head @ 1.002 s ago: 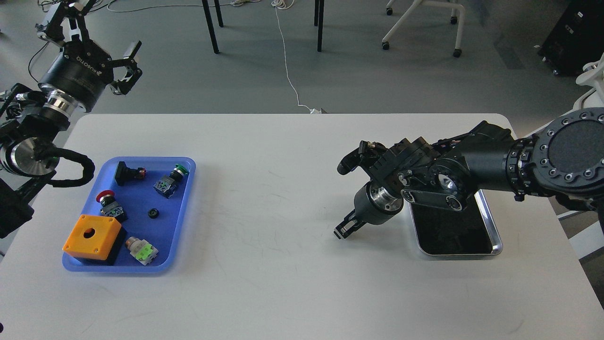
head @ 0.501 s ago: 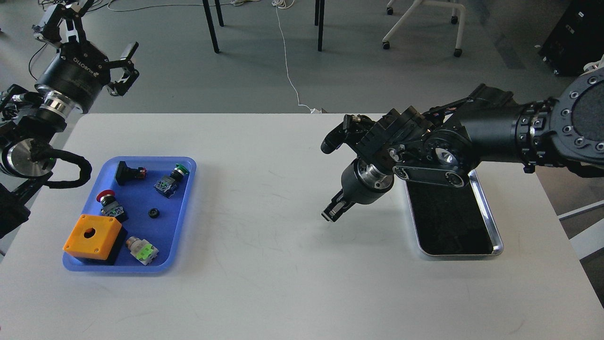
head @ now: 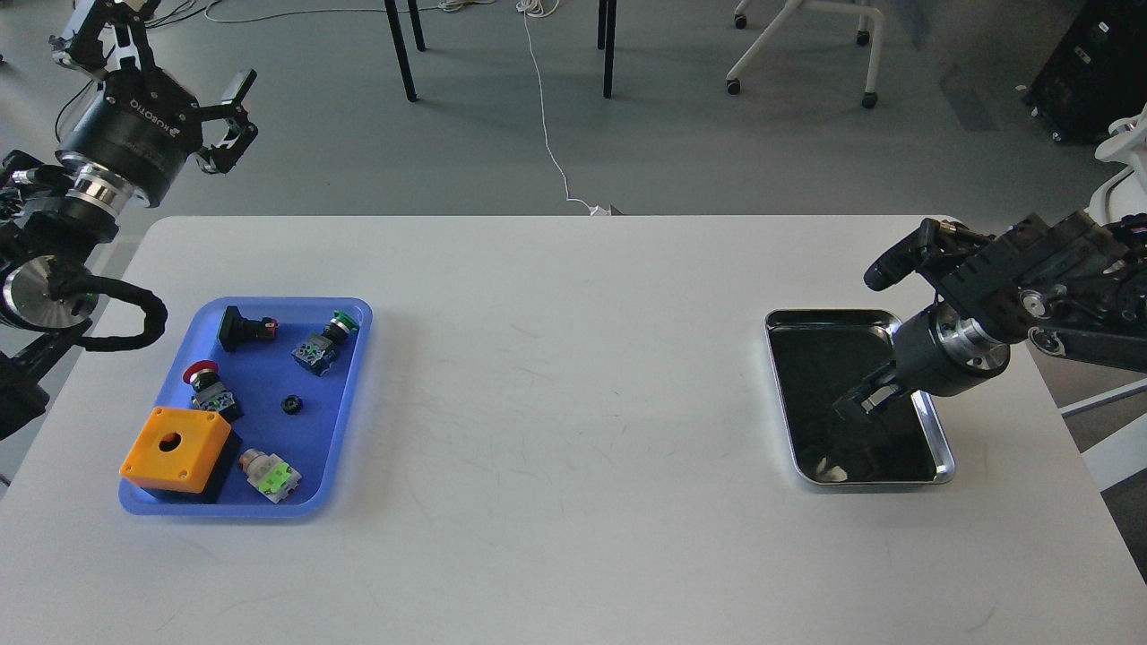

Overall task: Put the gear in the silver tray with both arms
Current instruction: 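Carry the gear with the right gripper and lower it into the silver tray, then open the right gripper and lift it away from the silver tray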

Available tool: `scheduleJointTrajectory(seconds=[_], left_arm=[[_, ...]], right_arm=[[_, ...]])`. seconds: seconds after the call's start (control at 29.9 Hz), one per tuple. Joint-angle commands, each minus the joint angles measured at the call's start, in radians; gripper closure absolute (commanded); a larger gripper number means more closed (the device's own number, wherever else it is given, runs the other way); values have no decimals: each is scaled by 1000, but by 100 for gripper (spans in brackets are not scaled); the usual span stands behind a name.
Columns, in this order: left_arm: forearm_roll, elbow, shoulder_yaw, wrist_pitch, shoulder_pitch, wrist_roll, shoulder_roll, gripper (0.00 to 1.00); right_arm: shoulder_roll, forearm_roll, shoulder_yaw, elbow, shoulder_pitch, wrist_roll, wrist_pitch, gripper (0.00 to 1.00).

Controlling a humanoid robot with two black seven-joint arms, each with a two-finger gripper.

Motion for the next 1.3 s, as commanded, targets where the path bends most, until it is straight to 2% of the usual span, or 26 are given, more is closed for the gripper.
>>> scheduleJointTrajectory(seconds=[0.0,0.13,0.3,0.7,0.9,0.97,1.14,1.17,1.27], left_arm=[[2,0,1,2,1,0,-4,2],[3,0,4,4,1,2,-6,2],[5,0,5,7,1,2,-10,2],[5,0,4,4,0,2,-4,2],[11,0,4,10,-8,4,6,2],[17,-2,1,-1,-14,-1,32,2],[17,-2,1,-1,-14,-1,33,2],[108,-5,-1,-9,-52,2,58,2],[124,-24,2,-9,-52,8,56,2]], right_arm=[[-30,-73,0,2,-58,-1,-43,82],[-38,-87,2,-5,-87,-2,-63,82],[-32,-87,8,-31,-119,-7,-97,74],[-79,-79,65,-23,-133,-8,-137,31],[-156,-25,243,-23,-136,-8,-140,20],[-167,85,338,-29,-155,-10,-140,13],[-167,85,338,-29,-155,-10,-140,13],[-156,298,557,-104,-196,-8,-145,3],[-98,321,716,-193,-254,-7,-145,2]])
